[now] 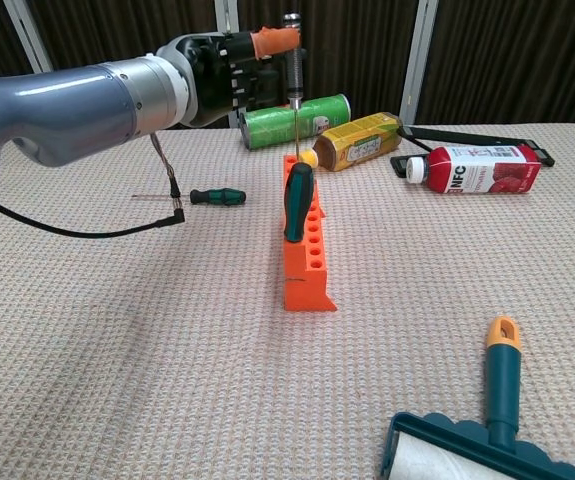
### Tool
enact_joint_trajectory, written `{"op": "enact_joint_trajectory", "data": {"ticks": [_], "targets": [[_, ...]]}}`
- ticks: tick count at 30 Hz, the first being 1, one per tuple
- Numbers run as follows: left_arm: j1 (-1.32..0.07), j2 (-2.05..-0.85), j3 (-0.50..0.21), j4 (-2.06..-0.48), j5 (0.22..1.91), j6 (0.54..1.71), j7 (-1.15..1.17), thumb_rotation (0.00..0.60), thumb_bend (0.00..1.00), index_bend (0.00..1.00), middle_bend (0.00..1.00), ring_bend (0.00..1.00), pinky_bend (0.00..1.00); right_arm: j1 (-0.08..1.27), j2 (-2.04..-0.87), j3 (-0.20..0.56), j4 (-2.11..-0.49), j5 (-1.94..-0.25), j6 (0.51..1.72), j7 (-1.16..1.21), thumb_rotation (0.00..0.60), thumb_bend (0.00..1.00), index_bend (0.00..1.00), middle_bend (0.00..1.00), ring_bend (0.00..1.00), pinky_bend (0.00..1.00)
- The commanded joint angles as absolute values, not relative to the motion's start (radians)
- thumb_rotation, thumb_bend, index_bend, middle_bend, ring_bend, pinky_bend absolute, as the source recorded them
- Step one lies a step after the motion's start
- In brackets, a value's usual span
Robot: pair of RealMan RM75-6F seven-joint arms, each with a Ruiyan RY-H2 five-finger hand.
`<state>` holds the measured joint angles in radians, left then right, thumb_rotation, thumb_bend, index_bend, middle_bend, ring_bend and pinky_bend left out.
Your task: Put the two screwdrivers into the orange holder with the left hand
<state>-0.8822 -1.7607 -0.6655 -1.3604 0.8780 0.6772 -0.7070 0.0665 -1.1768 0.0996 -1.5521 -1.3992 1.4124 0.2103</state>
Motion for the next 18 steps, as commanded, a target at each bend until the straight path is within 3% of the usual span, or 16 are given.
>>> {"op": "enact_joint_trajectory", "data": {"ticks": [1, 18], "targets": [[-0.883, -1.760, -0.663, -1.357, 0.882, 0.678, -0.711, 0.600, 0.55, 0.62, 0.23, 0.00, 0.03, 0.066, -1.177, 0.100, -1.552, -1.398, 1.412, 0.210, 0.600, 0.00, 0.10, 0.00, 0.00, 0.00], [-0.892, -1.763, -0.635, -1.334, 0.904, 0.685, -0.716, 0.600, 0.55, 0.63, 0.23, 0.00, 0.03, 0.068, -1.178, 0.102, -1.551, -1.393, 1.407, 0.208, 0.600, 0.00, 0.10, 0.00, 0.00, 0.00]]}}
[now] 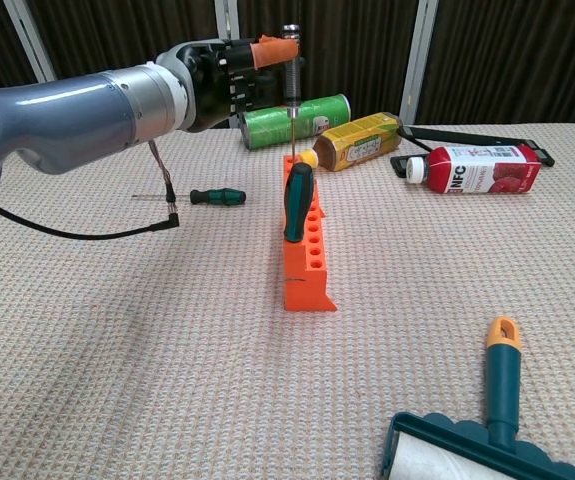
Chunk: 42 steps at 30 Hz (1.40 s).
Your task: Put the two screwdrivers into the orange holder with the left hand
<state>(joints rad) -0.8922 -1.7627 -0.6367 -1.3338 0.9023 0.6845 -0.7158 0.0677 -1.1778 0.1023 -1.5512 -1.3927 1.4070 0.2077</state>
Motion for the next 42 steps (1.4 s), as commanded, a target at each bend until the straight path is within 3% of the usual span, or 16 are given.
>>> {"op": "enact_joint_trajectory", "data": {"ticks": [1, 30, 42], "targets": [[-0.893, -1.763, -0.632, -1.333, 0.907, 0.686, -0.716, 0.600, 0.55, 0.63, 0.23, 0.00, 0.03, 0.068, -1.178, 0.102, -1.551, -1.393, 1.406, 0.208, 0.600, 0.00, 0.10, 0.00, 0.00, 0.00], [-0.868, -1.799, -0.512, -1.304, 1.096, 0.766, -0.728, 0.600, 0.55, 0.63, 0.23, 0.00, 0.03, 0.074, -1.181, 0.107, -1.545, -1.376, 1.387, 0.205, 0.600, 0.00, 0.11, 0.00, 0.00, 0.00], [-0.871, -1.810, -0.489, -1.262, 1.089, 0.768, -0.708, 0.600, 0.55, 0.63, 0.23, 0.00, 0.02, 0.079, -1.183, 0.109, -1.541, -1.368, 1.376, 0.202, 0.600, 0.00, 0.11, 0.00, 0.00, 0.00]]}}
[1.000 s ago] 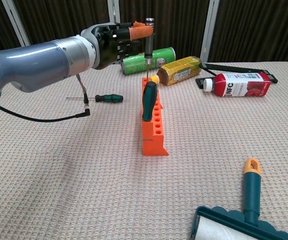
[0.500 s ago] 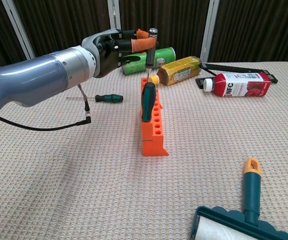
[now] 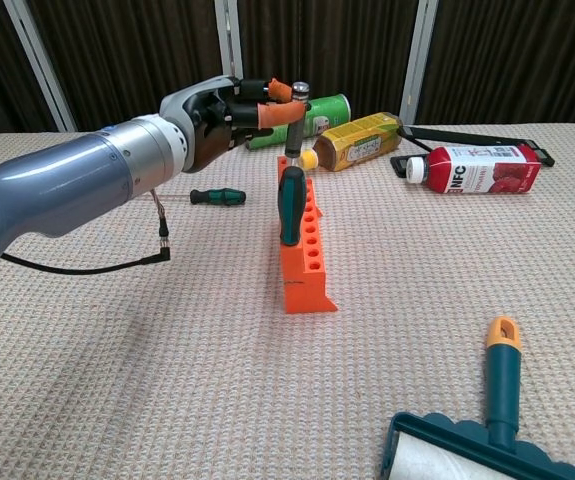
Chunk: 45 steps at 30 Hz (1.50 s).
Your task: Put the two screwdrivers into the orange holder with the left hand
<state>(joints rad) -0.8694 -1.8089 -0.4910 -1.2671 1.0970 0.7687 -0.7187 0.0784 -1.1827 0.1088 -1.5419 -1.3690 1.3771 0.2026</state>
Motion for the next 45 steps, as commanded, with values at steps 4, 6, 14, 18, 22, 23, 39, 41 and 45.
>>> {"op": "enact_joint_trajectory", "data": {"ticks": [4, 6, 14, 18, 22, 23, 39, 41, 45], "targets": [[-0.876, -1.809, -0.491, -1.262, 1.057, 0.766, -0.672, 0.600, 0.56, 0.64, 0.23, 0.00, 0.00, 0.080, -1.184, 0.110, -1.540, -1.366, 1.373, 0.201, 0.600, 0.00, 0.10, 0.00, 0.00, 0.00], [-0.879, -1.807, -0.489, -1.263, 1.040, 0.760, -0.650, 0.600, 0.56, 0.64, 0.23, 0.00, 0.00, 0.081, -1.184, 0.109, -1.540, -1.365, 1.371, 0.200, 0.600, 0.00, 0.10, 0.00, 0.00, 0.00], [-0.893, -1.799, -0.490, -1.277, 0.947, 0.744, -0.551, 0.600, 0.56, 0.64, 0.23, 0.00, 0.00, 0.083, -1.186, 0.111, -1.538, -1.359, 1.364, 0.197, 0.600, 0.00, 0.10, 0.00, 0.00, 0.00], [-0.899, -1.793, -0.490, -1.285, 0.917, 0.740, -0.514, 0.600, 0.56, 0.64, 0.23, 0.00, 0.00, 0.084, -1.187, 0.111, -1.537, -1.357, 1.363, 0.196, 0.600, 0.00, 0.11, 0.00, 0.00, 0.00], [-0.904, -1.787, -0.491, -1.294, 0.895, 0.737, -0.486, 0.600, 0.56, 0.64, 0.23, 0.00, 0.00, 0.085, -1.187, 0.111, -1.536, -1.357, 1.361, 0.197, 0.600, 0.00, 0.10, 0.00, 0.00, 0.00], [-0.904, -1.786, -0.491, -1.295, 0.892, 0.737, -0.483, 0.600, 0.56, 0.64, 0.23, 0.00, 0.00, 0.085, -1.187, 0.111, -1.536, -1.357, 1.361, 0.197, 0.600, 0.00, 0.10, 0.00, 0.00, 0.00], [-0.903, -1.789, -0.482, -1.296, 0.890, 0.751, -0.436, 0.577, 0.55, 0.56, 0.20, 0.00, 0.00, 0.085, -1.187, 0.112, -1.535, -1.353, 1.358, 0.196, 0.600, 0.00, 0.10, 0.00, 0.00, 0.00], [-0.902, -1.787, -0.479, -1.298, 0.897, 0.751, -0.432, 0.566, 0.54, 0.54, 0.19, 0.00, 0.00, 0.085, -1.187, 0.112, -1.534, -1.353, 1.358, 0.197, 0.600, 0.00, 0.10, 0.00, 0.00, 0.00], [-0.900, -1.784, -0.473, -1.301, 0.915, 0.757, -0.425, 0.528, 0.53, 0.48, 0.16, 0.00, 0.00, 0.085, -1.187, 0.113, -1.534, -1.352, 1.358, 0.198, 0.600, 0.00, 0.10, 0.00, 0.00, 0.00]]}}
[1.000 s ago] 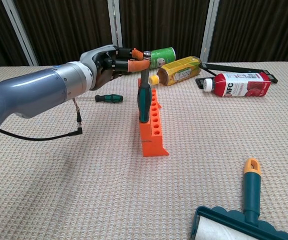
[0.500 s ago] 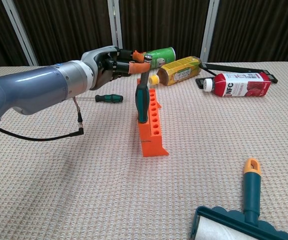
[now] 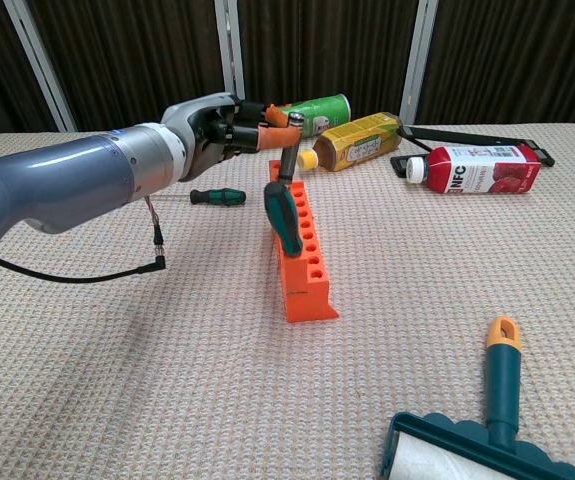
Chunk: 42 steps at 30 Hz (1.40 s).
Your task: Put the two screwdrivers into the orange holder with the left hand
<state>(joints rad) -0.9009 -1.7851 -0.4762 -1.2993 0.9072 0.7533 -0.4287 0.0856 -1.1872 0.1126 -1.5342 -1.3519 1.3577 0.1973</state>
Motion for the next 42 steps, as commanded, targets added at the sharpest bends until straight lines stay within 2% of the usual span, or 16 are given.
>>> {"op": "enact_joint_trajectory", "data": {"ticks": [1, 6, 14, 20, 23, 32, 38, 42], "targets": [[-0.899, -1.782, -0.472, -1.302, 0.919, 0.757, -0.424, 0.517, 0.53, 0.46, 0.15, 0.00, 0.00, 0.086, -1.187, 0.113, -1.534, -1.352, 1.357, 0.198, 0.600, 0.00, 0.10, 0.00, 0.00, 0.00], [-0.893, -1.776, -0.471, -1.315, 0.930, 0.760, -0.427, 0.489, 0.53, 0.42, 0.14, 0.00, 0.00, 0.085, -1.186, 0.113, -1.533, -1.352, 1.358, 0.200, 0.600, 0.00, 0.10, 0.00, 0.00, 0.00], [-0.863, -1.759, -0.458, -1.350, 0.970, 0.777, -0.453, 0.484, 0.53, 0.40, 0.14, 0.00, 0.00, 0.085, -1.186, 0.113, -1.533, -1.353, 1.358, 0.202, 0.600, 0.00, 0.10, 0.00, 0.00, 0.00], [-0.807, -1.698, -0.474, -1.440, 1.029, 0.811, -0.532, 0.483, 0.52, 0.40, 0.14, 0.00, 0.00, 0.083, -1.185, 0.113, -1.536, -1.354, 1.363, 0.201, 0.600, 0.00, 0.10, 0.00, 0.00, 0.00], [-0.767, -1.650, -0.461, -1.488, 1.079, 0.853, -0.535, 0.483, 0.53, 0.40, 0.15, 0.00, 0.00, 0.081, -1.184, 0.112, -1.536, -1.355, 1.365, 0.201, 0.600, 0.00, 0.10, 0.00, 0.00, 0.00], [-0.617, -1.480, -0.353, -1.622, 1.182, 1.059, -0.331, 0.485, 0.53, 0.41, 0.16, 0.00, 0.00, 0.082, -1.184, 0.109, -1.538, -1.356, 1.363, 0.190, 0.600, 0.00, 0.11, 0.00, 0.00, 0.00], [-0.485, -1.310, -0.221, -1.728, 1.183, 1.169, -0.081, 0.486, 0.53, 0.43, 0.15, 0.00, 0.00, 0.091, -1.180, 0.103, -1.545, -1.356, 1.347, 0.144, 0.600, 0.00, 0.11, 0.00, 0.00, 0.00], [-0.404, -1.264, -0.157, -1.758, 1.180, 1.283, 0.064, 0.487, 0.52, 0.43, 0.17, 0.00, 0.00, 0.100, -1.169, 0.098, -1.555, -1.366, 1.339, 0.110, 0.600, 0.00, 0.11, 0.00, 0.00, 0.00]]}}
